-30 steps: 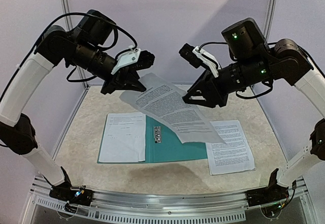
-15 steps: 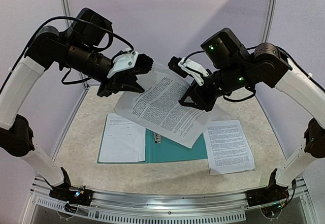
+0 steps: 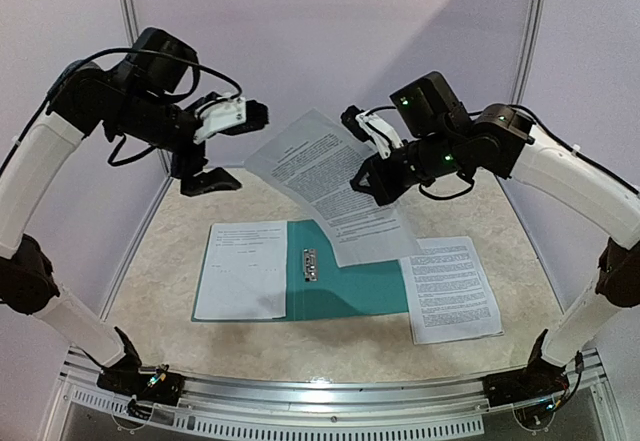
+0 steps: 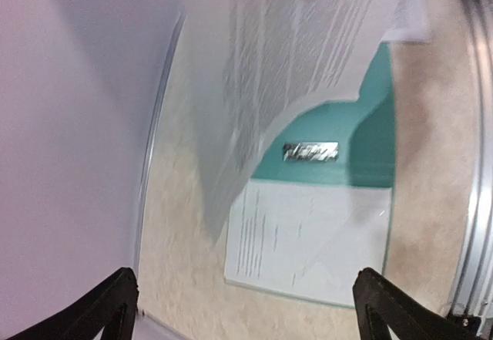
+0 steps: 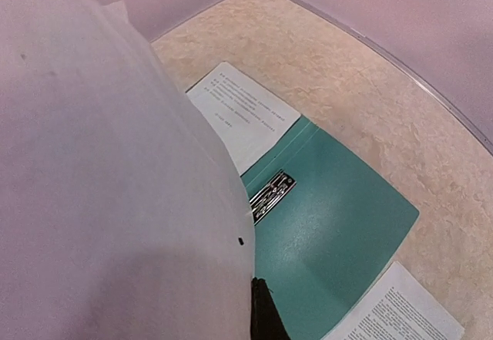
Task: Put the files into the folder
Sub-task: Pass from the left arm to the right, then insert the folder to form pockets on the folder.
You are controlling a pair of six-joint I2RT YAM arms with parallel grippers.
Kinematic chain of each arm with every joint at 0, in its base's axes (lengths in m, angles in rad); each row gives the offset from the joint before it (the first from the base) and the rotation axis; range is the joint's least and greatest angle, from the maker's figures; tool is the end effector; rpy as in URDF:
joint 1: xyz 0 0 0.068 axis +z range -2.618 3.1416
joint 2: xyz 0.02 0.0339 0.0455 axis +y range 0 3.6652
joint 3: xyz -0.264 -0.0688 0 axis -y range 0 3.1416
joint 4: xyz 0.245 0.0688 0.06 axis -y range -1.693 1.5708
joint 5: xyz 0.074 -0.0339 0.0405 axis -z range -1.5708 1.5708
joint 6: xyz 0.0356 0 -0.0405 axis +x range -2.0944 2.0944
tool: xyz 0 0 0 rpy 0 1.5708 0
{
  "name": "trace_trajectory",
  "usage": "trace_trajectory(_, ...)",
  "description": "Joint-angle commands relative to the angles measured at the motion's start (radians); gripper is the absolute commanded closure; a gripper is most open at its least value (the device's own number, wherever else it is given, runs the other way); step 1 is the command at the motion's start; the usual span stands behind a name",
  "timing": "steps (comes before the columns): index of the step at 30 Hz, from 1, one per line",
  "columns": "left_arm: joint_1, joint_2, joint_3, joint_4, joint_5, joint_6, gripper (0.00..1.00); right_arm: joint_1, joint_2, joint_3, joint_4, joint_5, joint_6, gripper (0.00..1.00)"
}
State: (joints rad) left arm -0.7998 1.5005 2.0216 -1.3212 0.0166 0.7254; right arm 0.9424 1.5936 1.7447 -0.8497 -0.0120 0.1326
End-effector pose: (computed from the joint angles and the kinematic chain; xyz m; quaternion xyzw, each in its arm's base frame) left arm 0.1810 -0.1872 0.4722 0.6424 0.6678 -0.0217 0.3753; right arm 0.2014 0.2778 0.4031 -0.3594 0.8321 0.2209 0.3601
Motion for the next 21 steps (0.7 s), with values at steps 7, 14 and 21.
trace_trajectory(7,0.545,-0.271,-0.616,0.068,-0.099,0.064,0.0,-0.108,0.263,-0.041,0.566,-0.292,0.254,1.0)
trace_trajectory(14,0.639,-0.361,-1.153,0.32,-0.166,0.146,0.05,-0.119,0.488,-0.04,0.804,-0.43,0.372,1.0)
trace_trajectory(21,0.629,-0.32,-1.339,0.484,-0.109,0.116,0.11,-0.128,0.585,-0.107,0.937,-0.418,0.389,1.0)
